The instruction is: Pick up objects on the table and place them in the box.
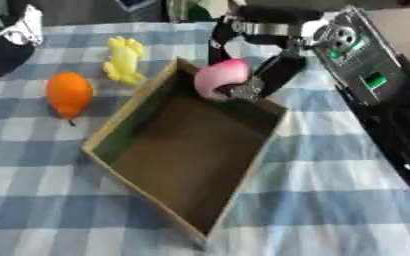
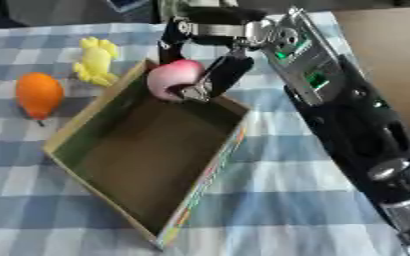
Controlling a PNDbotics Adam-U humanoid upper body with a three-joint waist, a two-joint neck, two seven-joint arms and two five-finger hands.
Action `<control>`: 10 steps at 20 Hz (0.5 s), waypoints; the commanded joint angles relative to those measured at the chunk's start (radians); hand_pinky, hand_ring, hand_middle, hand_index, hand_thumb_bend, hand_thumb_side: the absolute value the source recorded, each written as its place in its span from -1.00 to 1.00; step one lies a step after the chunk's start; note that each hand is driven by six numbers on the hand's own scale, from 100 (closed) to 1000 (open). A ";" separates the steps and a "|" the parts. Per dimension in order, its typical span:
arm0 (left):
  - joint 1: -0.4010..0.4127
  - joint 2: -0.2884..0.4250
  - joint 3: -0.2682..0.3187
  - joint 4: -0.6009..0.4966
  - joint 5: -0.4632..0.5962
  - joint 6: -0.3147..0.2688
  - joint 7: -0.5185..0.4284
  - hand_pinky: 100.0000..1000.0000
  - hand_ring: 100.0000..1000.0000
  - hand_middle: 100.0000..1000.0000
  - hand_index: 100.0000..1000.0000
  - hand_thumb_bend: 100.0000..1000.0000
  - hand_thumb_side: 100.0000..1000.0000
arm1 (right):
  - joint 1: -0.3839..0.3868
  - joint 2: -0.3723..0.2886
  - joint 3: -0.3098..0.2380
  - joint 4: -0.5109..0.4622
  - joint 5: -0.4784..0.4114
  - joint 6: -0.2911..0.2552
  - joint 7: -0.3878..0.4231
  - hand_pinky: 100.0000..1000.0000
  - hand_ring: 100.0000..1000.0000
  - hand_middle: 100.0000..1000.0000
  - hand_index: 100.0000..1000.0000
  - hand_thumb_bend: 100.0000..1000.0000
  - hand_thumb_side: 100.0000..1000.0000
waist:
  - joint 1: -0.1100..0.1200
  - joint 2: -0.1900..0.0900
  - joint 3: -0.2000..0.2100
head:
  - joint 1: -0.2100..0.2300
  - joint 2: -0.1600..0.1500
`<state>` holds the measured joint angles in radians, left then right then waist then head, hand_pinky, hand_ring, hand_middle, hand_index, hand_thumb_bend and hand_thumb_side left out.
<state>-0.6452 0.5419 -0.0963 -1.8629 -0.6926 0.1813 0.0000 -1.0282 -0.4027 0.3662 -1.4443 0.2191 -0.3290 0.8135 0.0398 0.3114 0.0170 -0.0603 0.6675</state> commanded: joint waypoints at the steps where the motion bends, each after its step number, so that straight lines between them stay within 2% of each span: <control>1: -0.040 0.047 -0.005 0.031 -0.067 0.001 -0.075 0.18 0.50 0.46 0.80 -1.00 -0.66 | -0.019 -0.001 0.009 -0.026 -0.020 -0.013 0.035 0.33 0.05 -0.43 0.00 -1.00 -1.00 | -0.004 -0.028 -0.002 | 0.004 0.006; 7: -0.081 0.064 -0.023 0.102 -0.156 -0.030 -0.218 0.27 0.59 0.53 0.84 -1.00 -0.68 | -0.021 -0.002 0.029 -0.031 -0.028 -0.031 0.082 0.37 0.17 -0.23 0.19 -1.00 -1.00 | -0.017 -0.029 -0.010 | 0.010 0.014; 10: -0.100 0.071 -0.033 0.135 -0.196 -0.057 -0.305 0.31 0.63 0.56 0.85 -1.00 -0.68 | -0.026 -0.006 0.054 -0.031 -0.024 -0.059 0.092 0.40 0.26 -0.12 0.31 -1.00 -1.00 | -0.025 -0.029 -0.012 | 0.012 0.015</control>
<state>-0.7245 0.5790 -0.1322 -1.7295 -0.8697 0.1333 -0.2739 -1.0301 -0.3984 0.4200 -1.4557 0.2006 -0.3149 0.8382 0.0128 0.3079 0.0059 -0.0528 0.6769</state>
